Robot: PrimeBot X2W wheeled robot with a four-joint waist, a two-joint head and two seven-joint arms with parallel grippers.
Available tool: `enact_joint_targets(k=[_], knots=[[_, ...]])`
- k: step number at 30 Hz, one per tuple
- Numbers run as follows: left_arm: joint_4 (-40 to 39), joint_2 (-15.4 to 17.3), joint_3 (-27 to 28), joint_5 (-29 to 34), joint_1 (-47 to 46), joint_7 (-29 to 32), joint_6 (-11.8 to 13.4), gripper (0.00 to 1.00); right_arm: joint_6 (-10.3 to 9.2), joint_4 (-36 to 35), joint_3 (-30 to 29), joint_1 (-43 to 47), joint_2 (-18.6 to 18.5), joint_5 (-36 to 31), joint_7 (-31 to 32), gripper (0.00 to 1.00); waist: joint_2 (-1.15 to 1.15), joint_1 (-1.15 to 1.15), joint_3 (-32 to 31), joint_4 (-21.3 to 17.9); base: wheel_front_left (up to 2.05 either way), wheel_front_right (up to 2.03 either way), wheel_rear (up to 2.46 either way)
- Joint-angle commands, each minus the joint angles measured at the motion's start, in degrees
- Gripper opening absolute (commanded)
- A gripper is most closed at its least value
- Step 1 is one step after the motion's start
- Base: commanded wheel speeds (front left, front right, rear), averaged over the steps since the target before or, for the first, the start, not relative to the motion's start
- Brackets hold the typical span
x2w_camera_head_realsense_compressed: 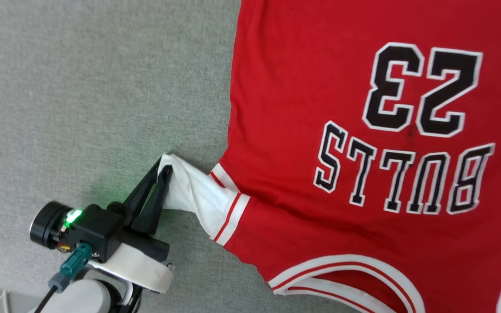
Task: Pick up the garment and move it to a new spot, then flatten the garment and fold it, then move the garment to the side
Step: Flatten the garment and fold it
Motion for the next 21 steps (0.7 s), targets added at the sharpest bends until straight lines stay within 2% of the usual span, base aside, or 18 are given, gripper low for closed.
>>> enact_joint_targets(k=[1,6,13,21], knots=[[0.3,0.1,0.4,-0.1,1.2,0.2,0.4,0.0,-0.02,-0.6,0.4,0.9,-0.5,1.2,-1.0,0.0,0.0,-0.01,-3.2,-1.5,0.0,0.0,0.0],[0.5,0.1,1.4,-0.9,4.3,0.1,1.0,0.0,-0.03,-4.0,5.1,4.3,-4.3,5.1,-3.1,0.0,0.0,-0.01,-9.4,-3.9,0.0,0.0,0.0],[0.9,1.8,2.7,-2.8,9.5,0.1,2.1,0.0,-0.03,-12.7,12.8,15.6,-13.8,13.4,-6.8,0.0,0.0,-0.01,-16.9,-8.5,0.0,0.0,0.0],[0.6,3.7,3.7,-4.7,13.9,0.1,2.9,0.0,-0.03,-21.2,11.7,35.7,-24.9,22.1,-14.3,0.0,0.0,-0.01,-21.6,-11.8,0.0,0.0,0.0]])
